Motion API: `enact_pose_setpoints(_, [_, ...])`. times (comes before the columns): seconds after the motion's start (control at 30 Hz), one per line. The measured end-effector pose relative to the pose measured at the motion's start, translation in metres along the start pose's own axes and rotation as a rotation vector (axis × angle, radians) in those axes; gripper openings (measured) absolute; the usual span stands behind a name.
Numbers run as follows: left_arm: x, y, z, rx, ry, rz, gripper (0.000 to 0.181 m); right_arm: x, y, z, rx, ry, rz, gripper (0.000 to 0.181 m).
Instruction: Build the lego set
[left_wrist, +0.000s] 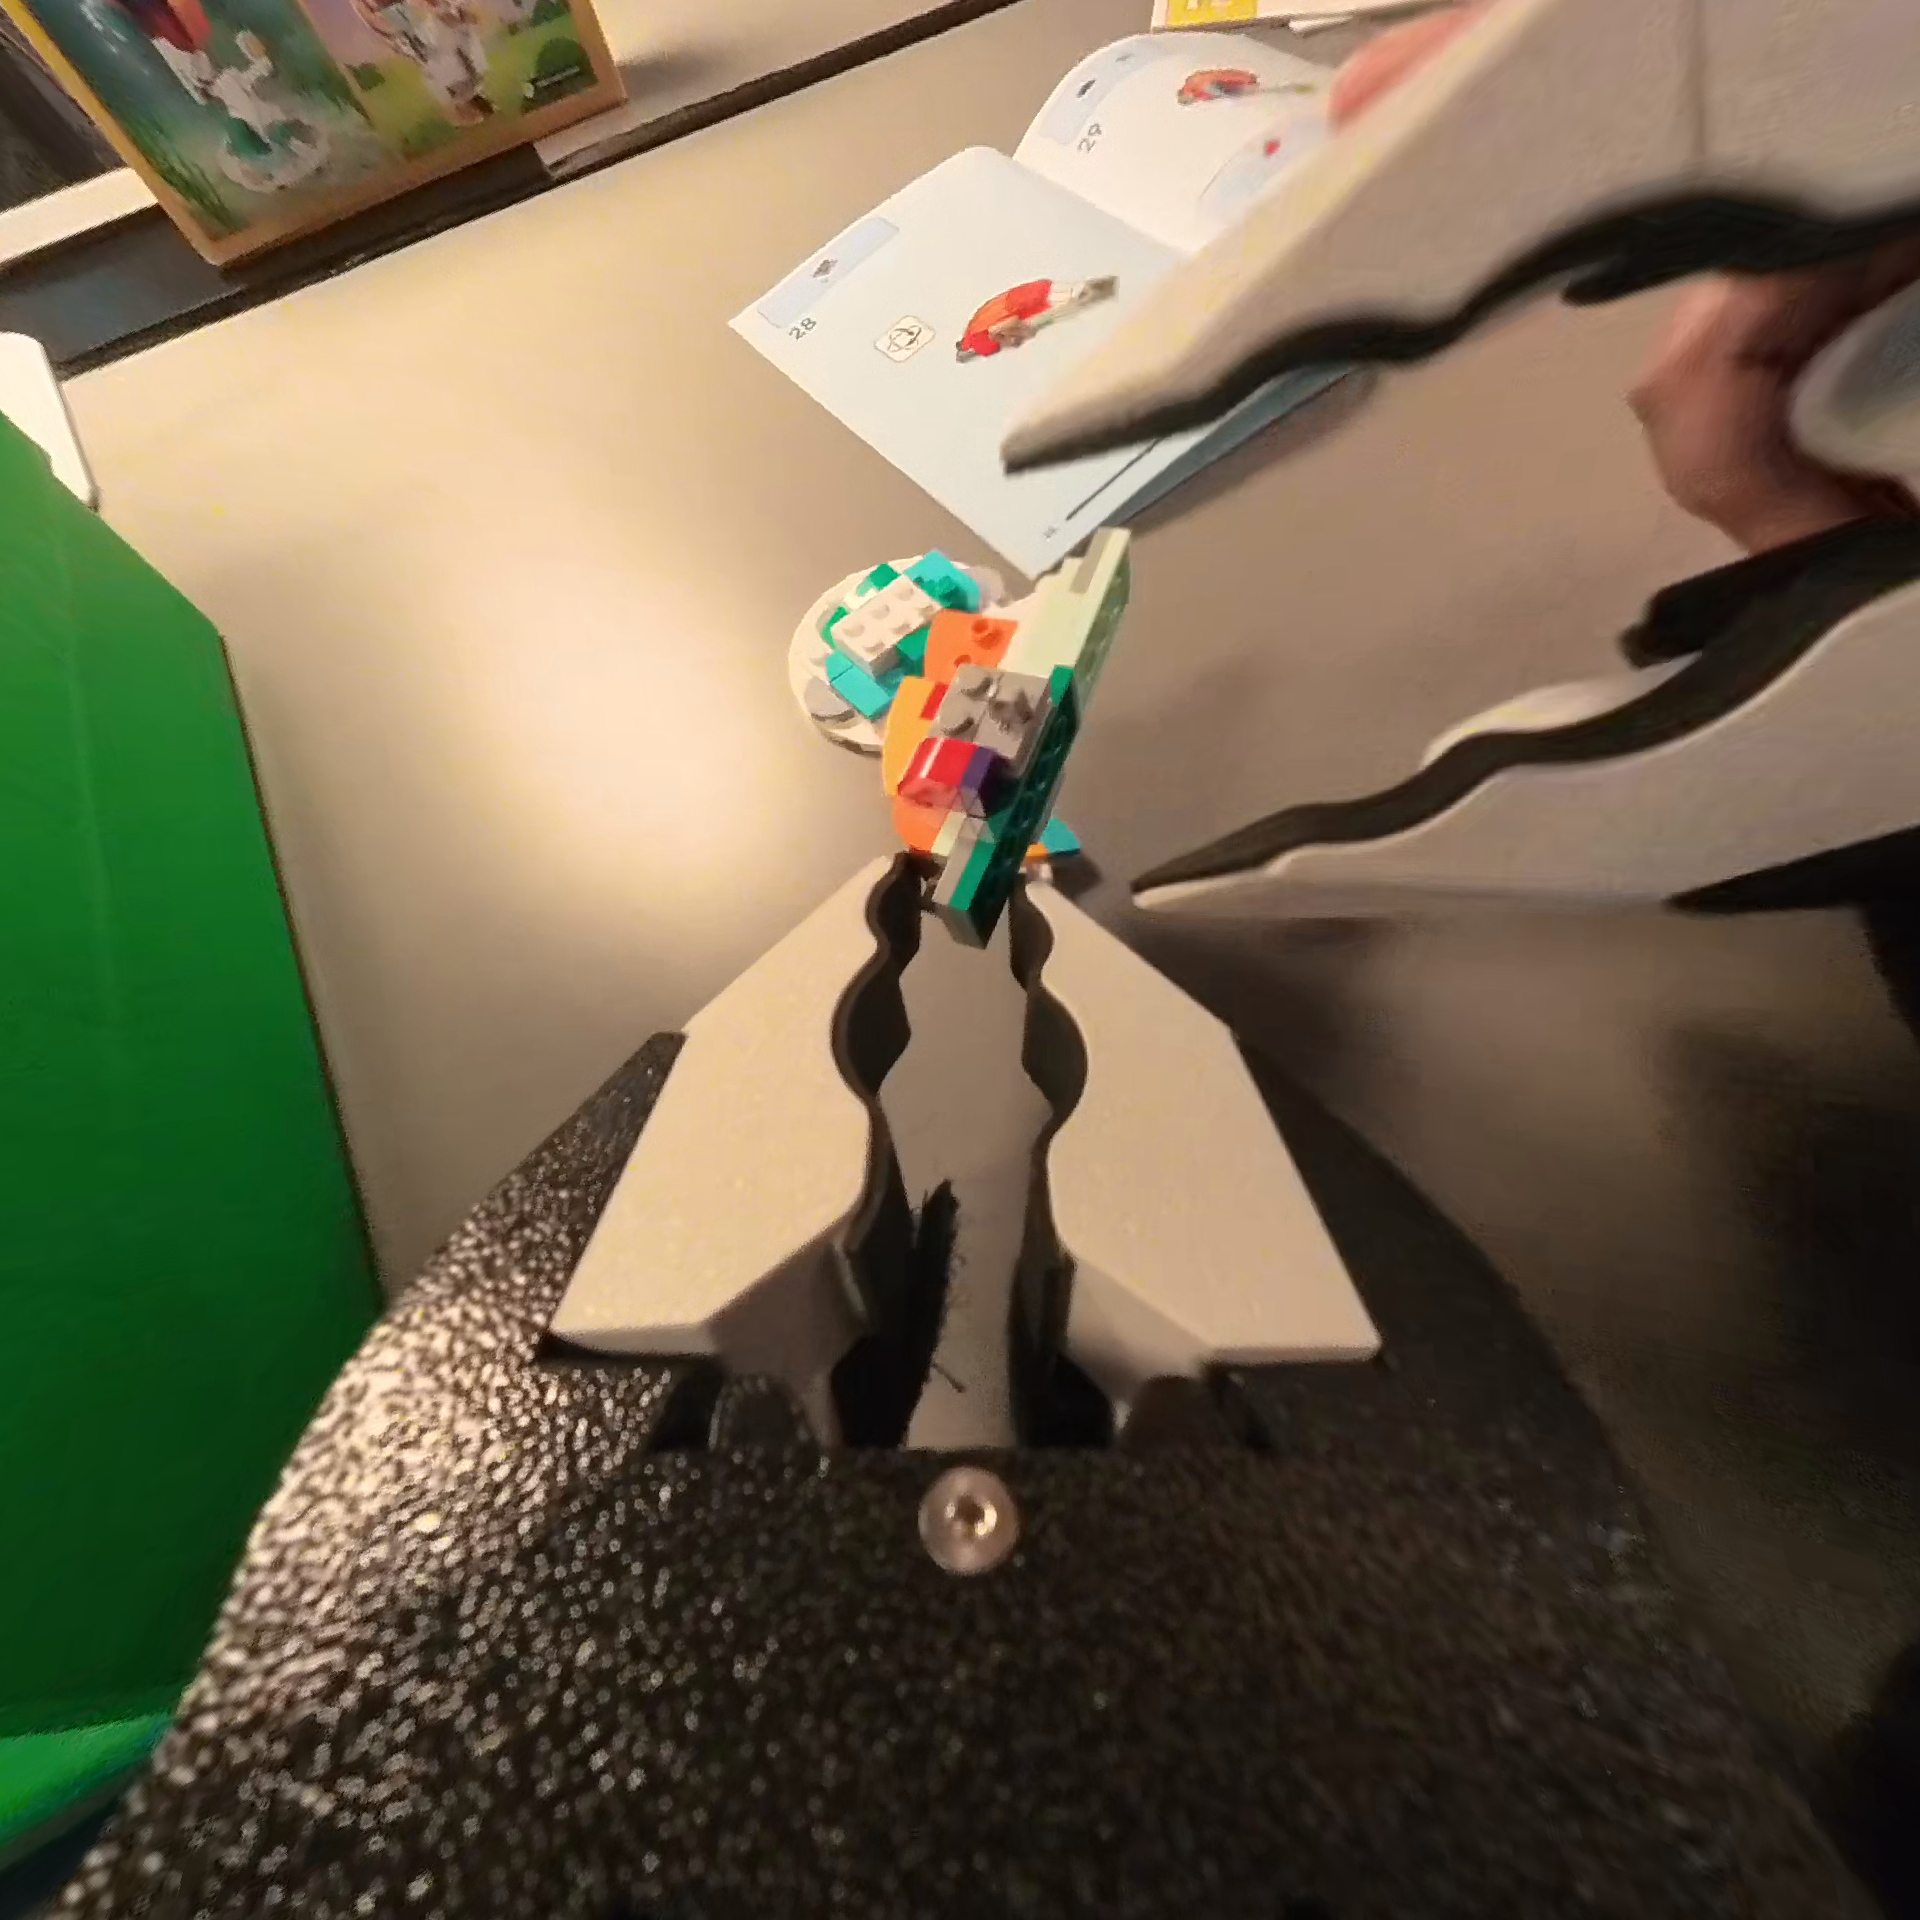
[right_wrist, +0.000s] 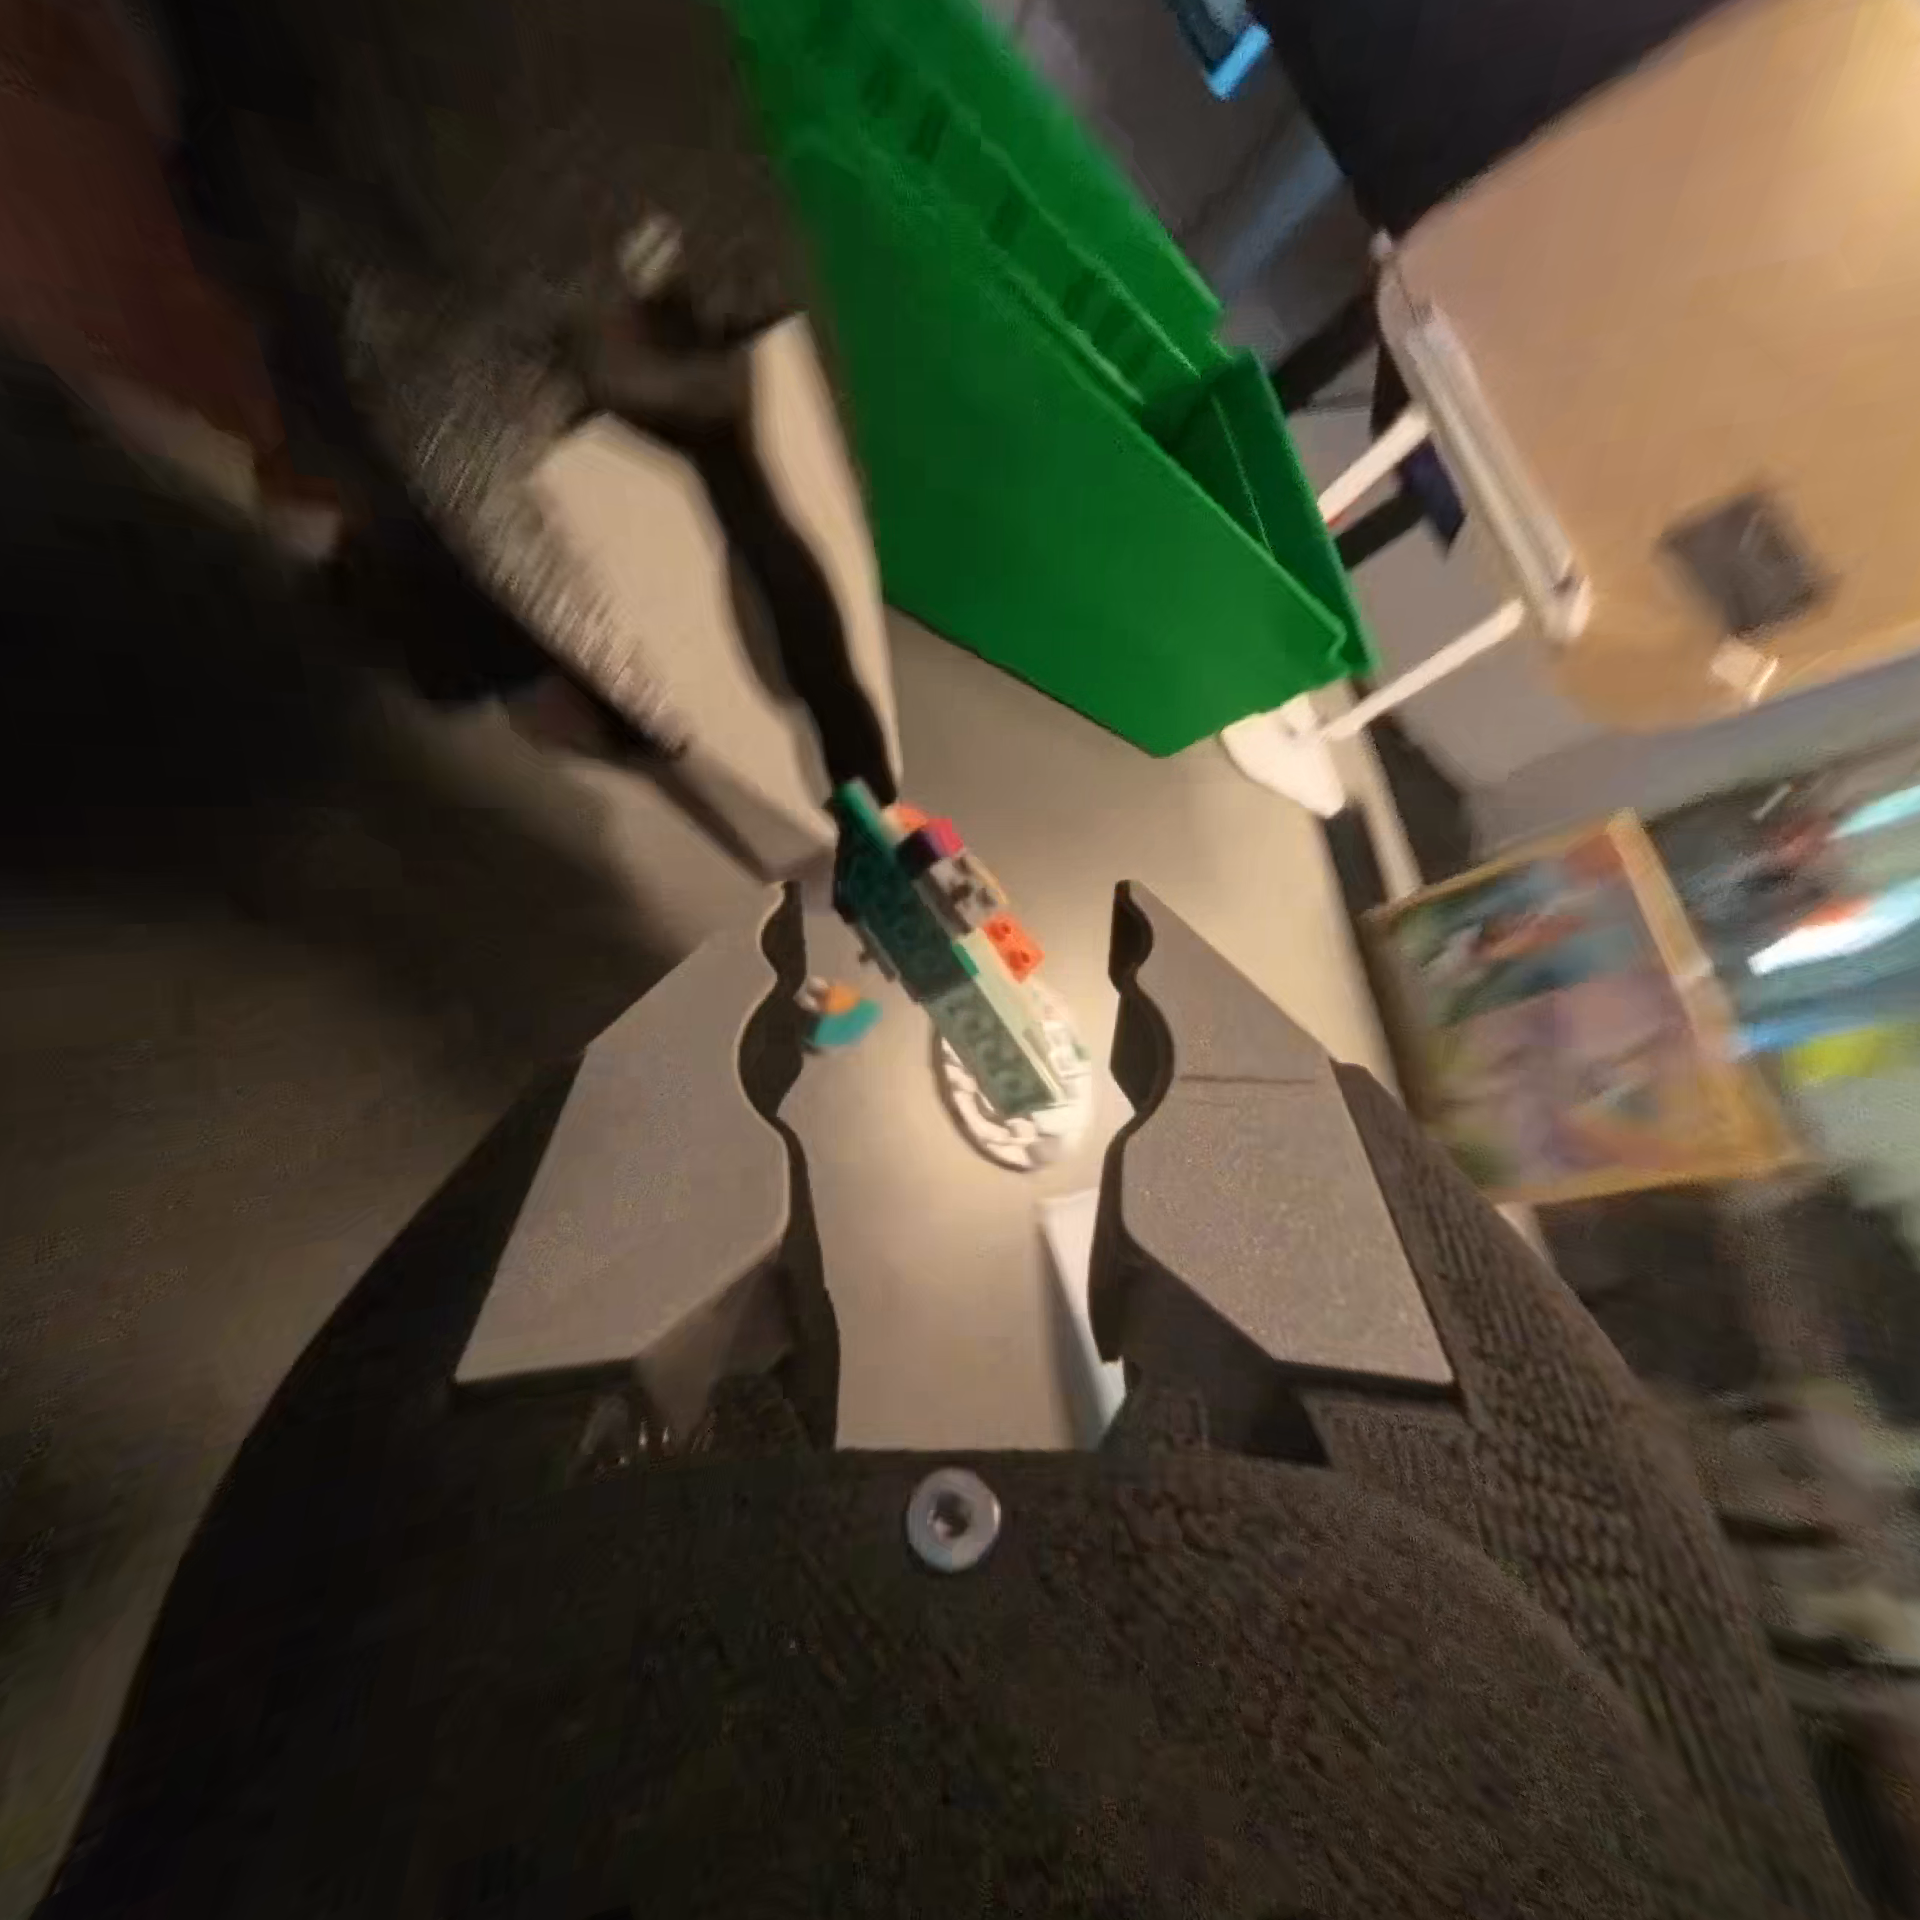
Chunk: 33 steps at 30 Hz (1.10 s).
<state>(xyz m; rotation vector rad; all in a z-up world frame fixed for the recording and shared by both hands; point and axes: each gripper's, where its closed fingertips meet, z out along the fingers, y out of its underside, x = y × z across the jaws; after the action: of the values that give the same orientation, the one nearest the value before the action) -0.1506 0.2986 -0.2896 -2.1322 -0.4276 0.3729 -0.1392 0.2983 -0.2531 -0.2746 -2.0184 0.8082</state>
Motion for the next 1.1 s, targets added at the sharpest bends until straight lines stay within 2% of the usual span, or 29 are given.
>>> enact_pose_setpoints(0.1, [0.003, -0.005, -0.002, -0.002, 0.035, -0.018, 0.014, -0.006, 0.007, 0.006, -0.021, 0.034, -0.363, 0.056])
enact_pose_setpoints(0.2, [0.007, -0.009, -0.004, -0.002, 0.058, -0.023, 0.014, 0.000, 0.004, 0.008, -0.007, 0.082, -0.467, 0.048])
enact_pose_setpoints(0.47, [0.004, -0.013, -0.006, -0.010, 0.078, -0.053, 0.014, 0.000, 0.003, 0.012, -0.016, 0.079, -0.528, 0.039])
enact_pose_setpoints(0.53, [0.005, -0.013, -0.007, -0.012, 0.091, -0.061, 0.014, 0.002, 0.002, 0.009, -0.013, 0.061, -0.516, 0.043])
enact_pose_setpoints(0.67, [0.004, -0.013, -0.007, -0.011, 0.100, -0.079, 0.014, -0.001, 0.011, 0.010, -0.039, -0.013, -0.500, 0.064])
enact_pose_setpoints(0.73, [0.007, -0.014, -0.008, -0.005, 0.129, -0.105, 0.014, 0.000, 0.014, 0.011, -0.049, -0.008, -0.512, 0.064])
enact_pose_setpoints(0.83, [0.011, -0.016, -0.009, 0.002, 0.157, -0.123, 0.014, 0.005, 0.013, 0.012, -0.057, 0.021, -0.542, 0.059])
enact_pose_setpoints(0.97, [0.011, -0.020, -0.011, 0.015, 0.163, -0.123, 0.014, 0.010, 0.011, 0.012, -0.057, 0.055, -0.590, 0.039])
enact_pose_setpoints(1.1, [0.011, -0.021, -0.012, 0.012, 0.173, -0.130, 0.014, 0.011, 0.010, 0.012, -0.059, 0.063, -0.633, 0.037])
